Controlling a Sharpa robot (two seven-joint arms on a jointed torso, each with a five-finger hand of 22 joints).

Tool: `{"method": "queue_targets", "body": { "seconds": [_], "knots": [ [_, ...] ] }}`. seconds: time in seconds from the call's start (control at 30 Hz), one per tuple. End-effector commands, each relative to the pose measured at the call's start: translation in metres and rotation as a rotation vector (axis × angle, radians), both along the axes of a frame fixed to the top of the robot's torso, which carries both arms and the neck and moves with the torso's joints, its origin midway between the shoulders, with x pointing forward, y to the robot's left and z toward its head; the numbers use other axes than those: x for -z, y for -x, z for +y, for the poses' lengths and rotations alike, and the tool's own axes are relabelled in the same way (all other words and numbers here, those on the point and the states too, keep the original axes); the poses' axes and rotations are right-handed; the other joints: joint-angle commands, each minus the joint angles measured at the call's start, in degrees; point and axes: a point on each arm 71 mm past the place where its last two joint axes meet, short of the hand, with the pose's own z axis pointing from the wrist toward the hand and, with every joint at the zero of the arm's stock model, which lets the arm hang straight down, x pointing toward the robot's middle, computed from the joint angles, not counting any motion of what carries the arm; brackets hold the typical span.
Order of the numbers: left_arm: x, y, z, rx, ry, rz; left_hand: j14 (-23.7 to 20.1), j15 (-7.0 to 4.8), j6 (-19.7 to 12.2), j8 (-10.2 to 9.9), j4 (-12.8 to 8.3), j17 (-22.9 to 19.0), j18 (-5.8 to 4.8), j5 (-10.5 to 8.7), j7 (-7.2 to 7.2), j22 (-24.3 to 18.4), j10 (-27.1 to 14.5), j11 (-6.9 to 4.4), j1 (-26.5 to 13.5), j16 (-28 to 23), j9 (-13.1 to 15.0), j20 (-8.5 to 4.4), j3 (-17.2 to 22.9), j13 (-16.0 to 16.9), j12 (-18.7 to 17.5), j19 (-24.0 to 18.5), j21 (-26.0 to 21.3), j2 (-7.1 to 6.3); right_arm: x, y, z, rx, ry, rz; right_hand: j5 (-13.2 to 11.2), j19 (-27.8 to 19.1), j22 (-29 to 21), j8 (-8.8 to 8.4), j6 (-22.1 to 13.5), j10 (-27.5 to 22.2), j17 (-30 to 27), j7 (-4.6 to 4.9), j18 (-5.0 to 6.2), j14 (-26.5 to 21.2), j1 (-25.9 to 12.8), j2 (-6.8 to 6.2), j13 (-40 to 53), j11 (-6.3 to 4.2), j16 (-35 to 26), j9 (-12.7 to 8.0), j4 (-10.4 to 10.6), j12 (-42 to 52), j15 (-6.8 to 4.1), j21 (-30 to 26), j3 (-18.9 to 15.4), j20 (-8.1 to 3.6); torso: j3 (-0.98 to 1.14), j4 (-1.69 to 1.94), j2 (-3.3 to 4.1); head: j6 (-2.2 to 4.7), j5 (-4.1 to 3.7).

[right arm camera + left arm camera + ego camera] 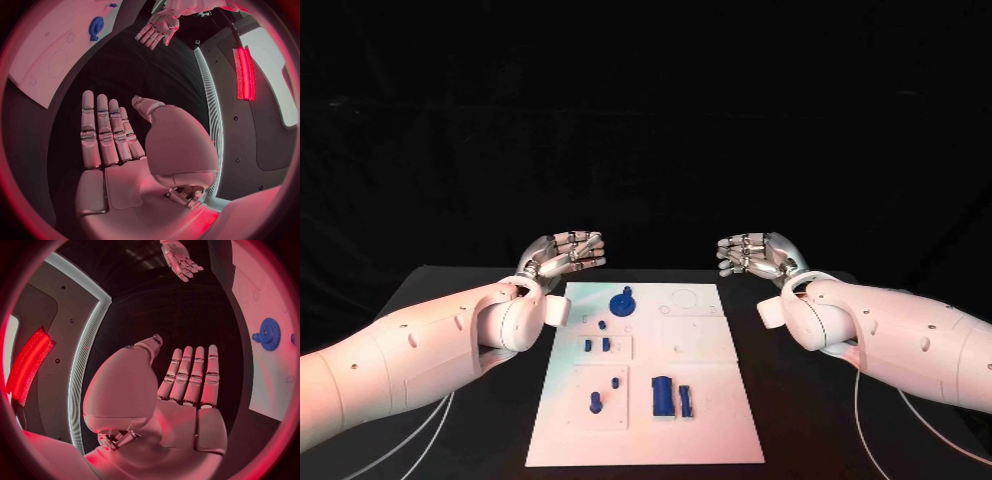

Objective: Assemble the parts on the task board

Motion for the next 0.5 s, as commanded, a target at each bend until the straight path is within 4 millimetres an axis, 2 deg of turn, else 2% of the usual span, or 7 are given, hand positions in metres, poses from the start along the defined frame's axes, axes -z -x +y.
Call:
{"method": "queue_targets", "body": {
  "seconds": [0.03,0.07,0.1,0.2,0.23,0.3,0.5],
  "knots": [
    [-0.001,0.001,0.0,0.006,-0.001,0.001,-43.4,-9.91,-42.4,-17.7,-13.2,-11.6,-10.11,-3.29,-9.39,-5.2,-51.6,-10.19,-24.1,-16.2,-13.1,-16.52,-22.3,-3.6,-8.7,-46.8,-3.9,10.02,0.0,0.001,0.0,0.002,0.003,0.001,-6.1,-18.5,-33.7,-9.87,-48.6,-18.6,-22.8,-11.37,-9.75,-18.1,-22.1,8.78,-11.2,-8.4,-13.5,-26.5,-6.1,-6.2,-6.0,-3.6,-31.2,-12.03,0.02,0.02,0.0,-0.05,-0.07],
    [-0.001,0.001,-0.001,0.004,-0.001,0.001,-43.4,-9.91,-42.4,-17.7,-13.2,-11.6,-10.11,-3.29,-9.39,-5.2,-51.6,-10.19,-25.9,-16.2,-13.1,-16.52,-22.3,-3.6,-8.7,-46.8,-3.9,10.02,0.0,0.002,0.001,0.003,0.0,0.001,-6.1,-59.2,-33.7,-9.87,-48.6,-19.9,-22.8,-11.37,-9.75,-58.6,-23.8,8.78,-11.2,-8.4,-13.5,-26.5,-6.1,-6.2,-6.0,-3.6,-31.2,-12.03,0.13,0.12,-0.11,0.05,-0.08],
    [0.0,0.002,-0.001,0.001,-0.002,0.0,-43.4,-9.91,-42.4,-17.7,-13.2,-11.6,-10.11,-3.29,-9.39,-5.2,-51.6,-10.19,-27.9,-16.2,-13.1,-16.52,-22.3,-3.6,-8.7,-46.8,-3.9,10.02,0.0,0.003,0.002,0.006,-0.005,0.0,-6.1,-59.2,-33.7,-9.87,-48.6,-60.9,-22.8,-11.37,-9.75,-58.6,-25.6,8.78,-11.2,-8.4,-13.5,-26.5,-6.1,-6.2,-6.0,-3.6,-31.2,-12.03,0.3,0.27,-0.26,0.19,-0.09],
    [0.0,0.006,-0.004,-0.015,-0.005,0.0,-43.4,-9.91,-42.4,-17.7,-13.2,-11.6,-10.11,-3.29,-9.39,-5.2,-51.6,-10.19,-34.1,-16.2,-13.1,-16.52,-22.3,-3.6,-8.7,-46.8,-3.9,10.02,0.0,0.009,0.007,0.021,-0.036,-0.001,-6.1,-59.2,-33.7,-9.87,-48.6,-60.9,-22.8,-11.37,-9.75,-58.6,-31.3,8.78,-11.2,-8.4,-13.5,-26.5,-6.1,-6.2,-6.0,-3.6,-31.2,-12.03,1.31,1.19,-1.22,1.07,-0.19],
    [0.0,0.008,-0.006,-0.021,-0.007,0.0,-43.4,-9.91,-42.4,-17.7,-13.2,-11.6,-10.11,-3.29,-9.39,-5.2,-51.6,-10.19,-35.9,-16.2,-13.1,-16.52,-22.3,-3.6,-8.7,-46.8,-3.9,10.02,0.0,0.011,0.01,0.028,-0.048,-0.002,-6.1,-59.2,-33.7,-9.87,-48.6,-60.9,-22.8,-11.37,-9.75,-58.6,-72.0,8.78,-11.2,-8.4,-13.5,-26.5,-6.1,-6.2,-6.0,-3.6,-31.2,-12.03,1.65,1.49,-1.53,1.35,-0.23],
    [0.001,0.012,-0.009,-0.037,-0.011,0.0,-43.4,-9.91,-42.4,-17.7,-13.2,-11.6,-10.11,-3.29,-9.39,-5.2,-51.6,-10.19,-78.3,-16.2,-13.1,-16.52,-22.3,-3.6,-8.7,-46.8,-3.9,10.02,0.0,0.017,0.015,0.044,-0.077,-0.002,-6.1,-59.2,-33.7,-9.87,-48.6,-60.9,-22.8,-11.37,-9.75,-58.6,-72.0,8.78,-11.2,-8.4,-13.5,-26.5,-6.1,-6.2,-6.0,-3.6,-31.2,-12.03,2.14,1.94,-2.0,1.78,-0.27],
    [0.001,0.032,-0.023,-0.111,-0.032,-0.001,-43.4,-9.91,-42.4,-17.7,-13.2,-11.6,-10.11,-3.29,-9.39,-5.2,-51.6,-10.19,-78.3,-16.2,-13.1,-16.52,-22.3,-3.6,-8.7,-46.8,-3.9,10.02,-0.003,0.045,0.036,0.118,-0.191,0.011,-6.1,-59.2,-33.7,-9.87,-48.6,-60.9,-22.8,-11.37,-9.75,-58.6,-72.0,8.78,-11.2,-8.4,-13.5,-26.5,-6.1,-6.2,-6.0,-3.6,-31.2,-12.03,2.48,2.25,-2.32,2.08,-0.31]
  ]
}}
